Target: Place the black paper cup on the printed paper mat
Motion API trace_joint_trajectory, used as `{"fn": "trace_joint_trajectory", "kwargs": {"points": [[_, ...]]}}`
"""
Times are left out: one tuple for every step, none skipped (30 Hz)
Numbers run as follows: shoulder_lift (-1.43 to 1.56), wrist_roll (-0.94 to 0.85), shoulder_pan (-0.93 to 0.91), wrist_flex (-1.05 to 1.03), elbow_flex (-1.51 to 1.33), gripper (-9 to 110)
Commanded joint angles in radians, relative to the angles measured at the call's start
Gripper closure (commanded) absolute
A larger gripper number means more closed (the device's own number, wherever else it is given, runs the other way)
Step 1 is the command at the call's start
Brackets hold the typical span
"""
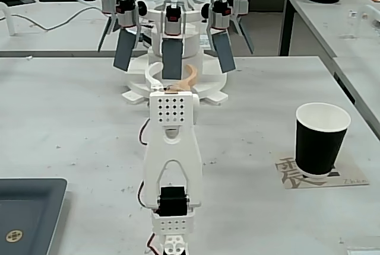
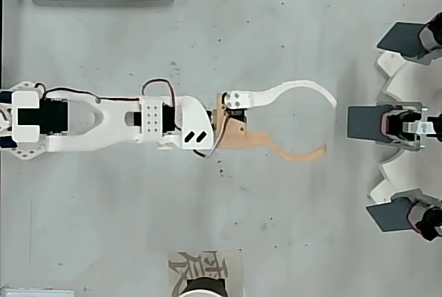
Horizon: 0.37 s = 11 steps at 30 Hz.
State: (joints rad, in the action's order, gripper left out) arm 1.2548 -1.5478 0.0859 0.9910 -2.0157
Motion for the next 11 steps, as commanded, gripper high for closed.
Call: {"fn": "trace_joint_trajectory", "kwargs": {"points": [[0.009, 0.002, -0.021, -0.003, 0.043, 90], [0.006, 0.000, -0.023, -0.003, 0.043, 91], [0.003, 0.000, -0.025, -0.003, 0.043, 91], [0.000, 0.000, -0.025, -0.003, 0.043, 91], [-0.002, 0.000, -0.025, -0.003, 0.043, 91], [-0.003, 0.000, -0.025, -0.003, 0.043, 90], [-0.005, 0.000, -0.025, -0.003, 0.043, 90], [-0.006, 0.000, -0.025, -0.003, 0.044, 90], [-0.006, 0.000, -0.025, -0.003, 0.044, 90], [-0.006, 0.000, -0.025, -0.003, 0.044, 90], [-0.006, 0.000, -0.025, -0.003, 0.044, 90]]}}
